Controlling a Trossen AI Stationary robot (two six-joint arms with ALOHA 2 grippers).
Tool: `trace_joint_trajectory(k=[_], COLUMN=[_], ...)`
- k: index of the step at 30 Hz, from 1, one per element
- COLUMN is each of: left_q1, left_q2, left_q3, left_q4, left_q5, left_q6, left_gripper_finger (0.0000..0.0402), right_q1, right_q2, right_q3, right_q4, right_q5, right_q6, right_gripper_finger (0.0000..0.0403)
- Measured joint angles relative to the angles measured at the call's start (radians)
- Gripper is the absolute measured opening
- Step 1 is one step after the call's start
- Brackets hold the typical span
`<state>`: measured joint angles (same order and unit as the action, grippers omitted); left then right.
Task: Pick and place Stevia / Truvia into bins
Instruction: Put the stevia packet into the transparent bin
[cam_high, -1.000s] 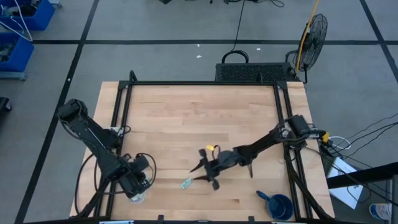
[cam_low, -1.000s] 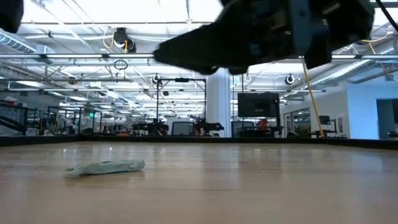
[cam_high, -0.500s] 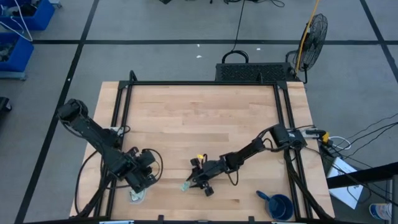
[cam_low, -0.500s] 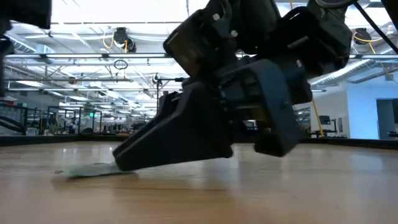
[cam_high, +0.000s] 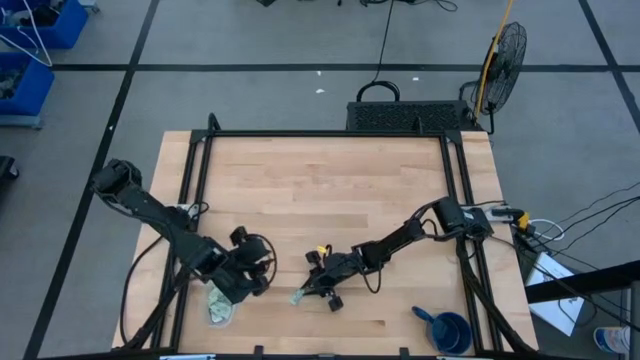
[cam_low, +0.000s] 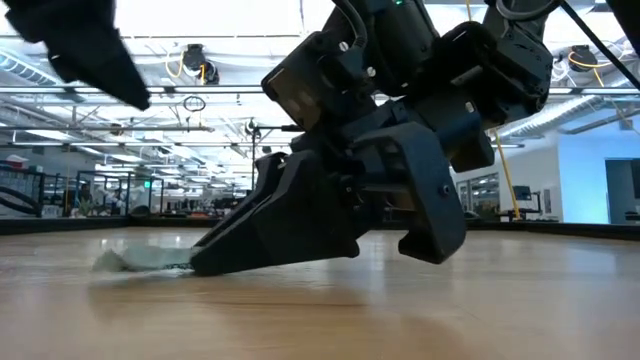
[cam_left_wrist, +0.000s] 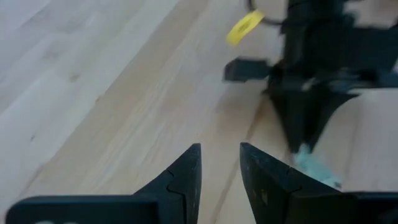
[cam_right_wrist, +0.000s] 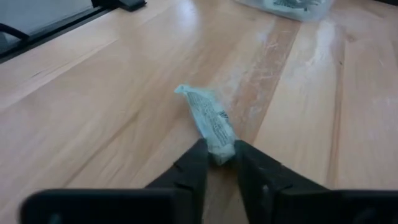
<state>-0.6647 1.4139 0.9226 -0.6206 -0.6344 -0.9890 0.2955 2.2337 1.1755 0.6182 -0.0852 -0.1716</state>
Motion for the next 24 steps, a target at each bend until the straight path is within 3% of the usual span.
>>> trace_joint_trajectory(k=[4, 7, 12, 19, 24], left_q1=[0.014, 0.014, 0.009, 0.009, 0.032], left_q2=[0.000, 0.003, 0.014, 0.091, 0.175], left_q3=[0.000, 0.000, 0.001, 0.002, 0.001], left_q4=[0.107, 0.163, 0.193, 0.229, 0.232], left_q5=[0.004, 0.021, 0.135, 0.133, 0.124], left_q6=[0.062, 0.067, 0.100, 0.177, 0.276], left_gripper_finger=[0.0115, 0.0115, 0.0115, 0.0115, 0.0115], right_q1=[-0.001, -0.003, -0.003, -0.020, -0.038], right_q2=[0.000, 0.000, -0.019, -0.072, -0.079], right_q3=[0.000, -0.001, -0.002, -0.004, -0.004], right_q4=[-0.002, -0.001, -0.012, -0.033, -0.036], right_q5=[0.006, 0.009, 0.059, 0.250, 0.238], right_q6=[-0.012, -0.026, -0.032, -0.083, -0.017], right_gripper_finger=[0.0008, 0.0008, 0.0002, 0.0002, 0.0003])
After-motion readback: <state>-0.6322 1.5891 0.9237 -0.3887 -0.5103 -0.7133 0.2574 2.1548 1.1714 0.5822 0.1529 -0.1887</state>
